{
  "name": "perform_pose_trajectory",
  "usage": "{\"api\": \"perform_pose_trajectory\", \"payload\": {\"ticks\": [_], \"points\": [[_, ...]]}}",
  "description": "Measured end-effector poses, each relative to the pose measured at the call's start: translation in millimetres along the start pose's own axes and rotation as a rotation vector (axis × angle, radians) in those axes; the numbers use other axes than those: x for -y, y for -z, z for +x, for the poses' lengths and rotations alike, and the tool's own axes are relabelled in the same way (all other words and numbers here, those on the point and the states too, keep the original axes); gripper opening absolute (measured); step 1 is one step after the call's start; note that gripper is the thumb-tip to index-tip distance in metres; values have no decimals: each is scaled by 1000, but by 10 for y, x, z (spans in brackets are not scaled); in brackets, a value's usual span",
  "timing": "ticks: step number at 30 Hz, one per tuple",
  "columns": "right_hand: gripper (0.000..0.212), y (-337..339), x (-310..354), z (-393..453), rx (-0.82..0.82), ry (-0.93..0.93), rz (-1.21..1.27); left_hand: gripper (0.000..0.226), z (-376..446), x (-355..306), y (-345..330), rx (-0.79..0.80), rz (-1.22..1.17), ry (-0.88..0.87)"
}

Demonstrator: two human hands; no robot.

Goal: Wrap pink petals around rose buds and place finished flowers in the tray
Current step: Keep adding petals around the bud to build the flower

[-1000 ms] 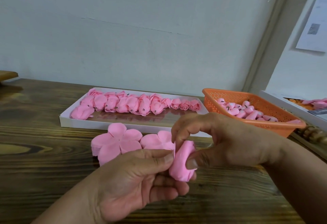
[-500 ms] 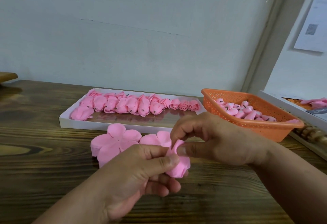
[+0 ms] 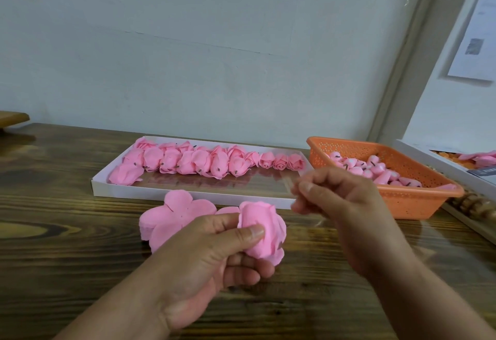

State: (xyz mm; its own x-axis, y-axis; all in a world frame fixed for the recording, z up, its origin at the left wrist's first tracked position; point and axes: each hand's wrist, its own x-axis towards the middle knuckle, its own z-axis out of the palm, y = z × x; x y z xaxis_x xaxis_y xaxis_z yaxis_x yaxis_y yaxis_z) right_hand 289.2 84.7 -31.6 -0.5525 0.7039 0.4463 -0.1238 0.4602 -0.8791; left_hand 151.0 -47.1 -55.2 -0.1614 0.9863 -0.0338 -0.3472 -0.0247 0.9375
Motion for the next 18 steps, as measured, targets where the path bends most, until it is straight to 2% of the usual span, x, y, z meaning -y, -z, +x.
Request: {"api": "perform_pose_trajectory", "payload": {"ticks": [3,6,10,13,18], "points": [[8,-123,-113,-268,11,-4,-17,13,4,2,4,24,6,-21],[33,-240,-150,-429,44,-27,-18,15,12,16,-4,28,21,-45],[27,-296,-128,-458,-34,-10,7,15,6,25,-17,15,49,-74],[36,-330,-92,-464,-40,12,7,15,-3,14,-32,-9,49,-91],[17,-367,-87,-475,-123,81,-10,13,4,38,-70,-52,62,-112]]}}
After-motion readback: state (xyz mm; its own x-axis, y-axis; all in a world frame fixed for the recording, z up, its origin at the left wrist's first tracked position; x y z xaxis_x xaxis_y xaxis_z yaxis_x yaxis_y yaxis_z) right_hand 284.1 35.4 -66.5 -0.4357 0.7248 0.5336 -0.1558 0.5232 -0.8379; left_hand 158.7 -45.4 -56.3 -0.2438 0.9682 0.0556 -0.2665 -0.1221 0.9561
